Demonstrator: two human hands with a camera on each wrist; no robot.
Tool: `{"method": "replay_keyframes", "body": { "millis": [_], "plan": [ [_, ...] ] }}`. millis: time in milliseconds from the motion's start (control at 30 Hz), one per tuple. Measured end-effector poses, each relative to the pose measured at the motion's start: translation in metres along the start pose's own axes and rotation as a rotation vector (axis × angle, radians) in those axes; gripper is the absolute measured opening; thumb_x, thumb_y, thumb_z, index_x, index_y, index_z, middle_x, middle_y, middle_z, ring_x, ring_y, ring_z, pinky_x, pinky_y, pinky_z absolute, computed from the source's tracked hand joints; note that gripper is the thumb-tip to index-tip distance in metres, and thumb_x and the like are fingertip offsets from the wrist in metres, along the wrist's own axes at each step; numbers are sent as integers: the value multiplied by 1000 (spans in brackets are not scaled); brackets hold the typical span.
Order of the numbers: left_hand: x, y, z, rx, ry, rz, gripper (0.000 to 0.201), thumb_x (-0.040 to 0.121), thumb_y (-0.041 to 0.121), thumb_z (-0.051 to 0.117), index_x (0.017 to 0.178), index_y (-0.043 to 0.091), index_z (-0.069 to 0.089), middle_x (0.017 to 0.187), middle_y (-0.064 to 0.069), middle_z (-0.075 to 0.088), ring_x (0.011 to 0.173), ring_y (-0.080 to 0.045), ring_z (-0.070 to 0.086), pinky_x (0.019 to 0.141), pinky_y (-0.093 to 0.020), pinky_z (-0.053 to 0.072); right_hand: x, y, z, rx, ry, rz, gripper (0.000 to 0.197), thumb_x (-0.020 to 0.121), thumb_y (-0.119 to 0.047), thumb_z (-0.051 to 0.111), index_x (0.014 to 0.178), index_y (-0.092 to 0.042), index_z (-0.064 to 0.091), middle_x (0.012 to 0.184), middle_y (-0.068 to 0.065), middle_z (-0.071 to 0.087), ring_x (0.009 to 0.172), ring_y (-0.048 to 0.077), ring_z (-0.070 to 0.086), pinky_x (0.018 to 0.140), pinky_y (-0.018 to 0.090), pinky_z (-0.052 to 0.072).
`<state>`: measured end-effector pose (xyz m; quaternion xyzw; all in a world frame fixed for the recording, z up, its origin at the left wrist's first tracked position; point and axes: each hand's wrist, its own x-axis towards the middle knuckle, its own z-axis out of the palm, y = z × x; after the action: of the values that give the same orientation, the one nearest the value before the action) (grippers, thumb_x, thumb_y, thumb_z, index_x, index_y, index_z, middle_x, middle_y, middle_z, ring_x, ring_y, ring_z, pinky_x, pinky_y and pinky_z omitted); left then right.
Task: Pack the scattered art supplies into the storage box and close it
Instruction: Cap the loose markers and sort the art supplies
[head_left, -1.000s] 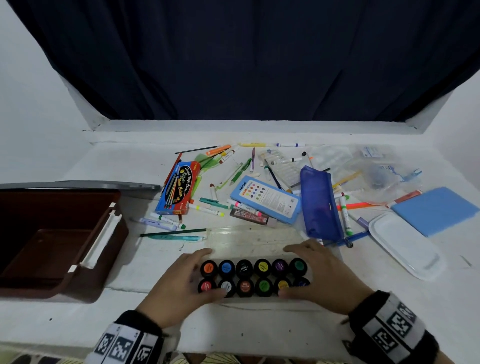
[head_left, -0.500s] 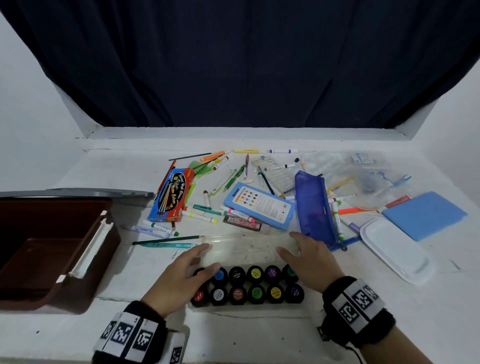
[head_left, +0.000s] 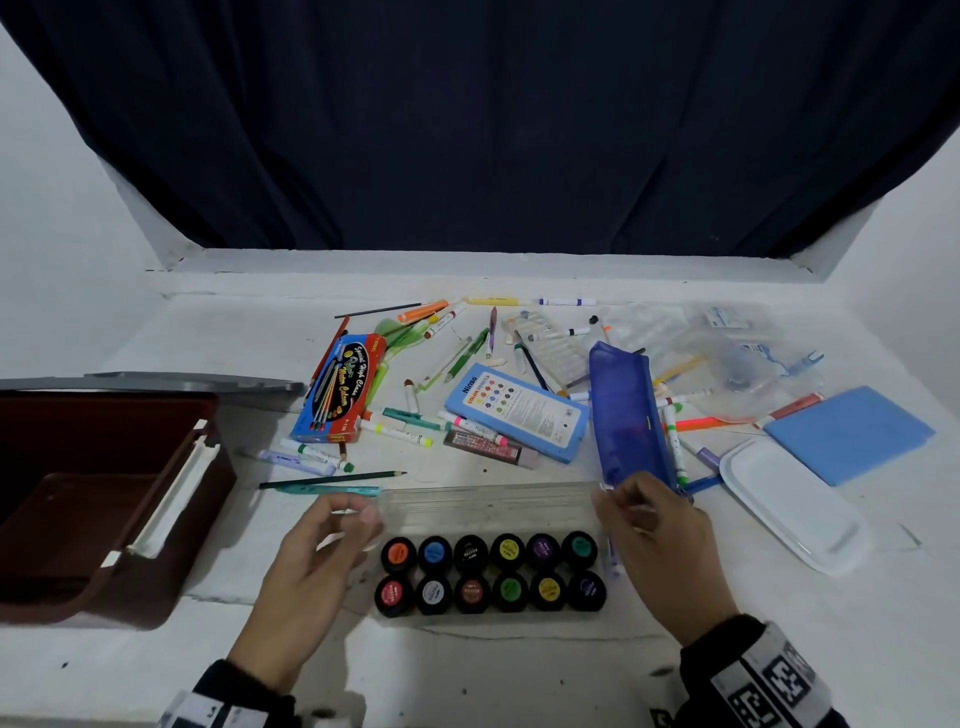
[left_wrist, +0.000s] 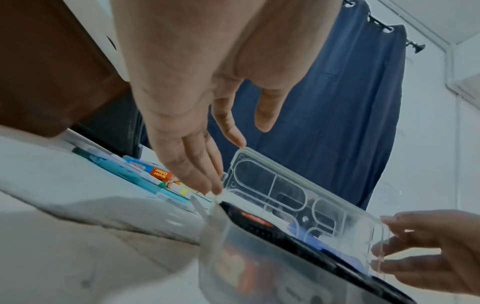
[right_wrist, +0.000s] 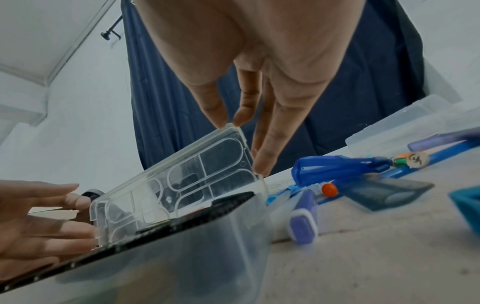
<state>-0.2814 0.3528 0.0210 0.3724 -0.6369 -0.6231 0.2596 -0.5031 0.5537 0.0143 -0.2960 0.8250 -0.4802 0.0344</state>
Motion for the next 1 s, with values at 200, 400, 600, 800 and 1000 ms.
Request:
{"method": "replay_keyframes", "body": {
  "millis": [200,400,600,800,1000],
  "plan": [
    [-6,-7,-9,31,-28,23,11,95,13,61,85,15,66,82,-10,66,78,-18,68,81,-33,53,-8,-1,-2,17,-11,17,31,83,-51,60,73,-22,58,68,-7,67,66,5,64,60,10,47],
    [-8,-21,-17,287,-122,74,20,87,5,72,84,23,66,71,-13,61,66,-13,57,65,-21,44,-11,5,-1,-122,-171,31,27,74,-30,83,77,-29,56,75,-8,63,69,7,62,60,12,44],
    [-5,-30,-24,472,-85,81,41,78,10,83,97,39,62,77,-4,67,70,-14,65,67,-22,51,-13,9,3,-217,-295,46,39,77,-33,81,107,-29,56,94,-5,59,80,5,56,65,11,38],
    [1,-31,-30,517,-88,1,31,74,26,87,97,38,71,85,4,67,70,-8,64,70,-11,48,1,0,-5,-448,-476,53,39,83,-52,68,112,-28,57,99,-6,59,86,9,55,76,23,46],
    [4,-29,-32,543,-111,13,19,73,25,87,78,34,72,75,9,70,66,-4,65,65,-12,48,9,-15,-8,-657,-540,128,41,82,-63,62,91,-23,56,91,-8,58,83,10,57,68,25,44]
  ]
}}
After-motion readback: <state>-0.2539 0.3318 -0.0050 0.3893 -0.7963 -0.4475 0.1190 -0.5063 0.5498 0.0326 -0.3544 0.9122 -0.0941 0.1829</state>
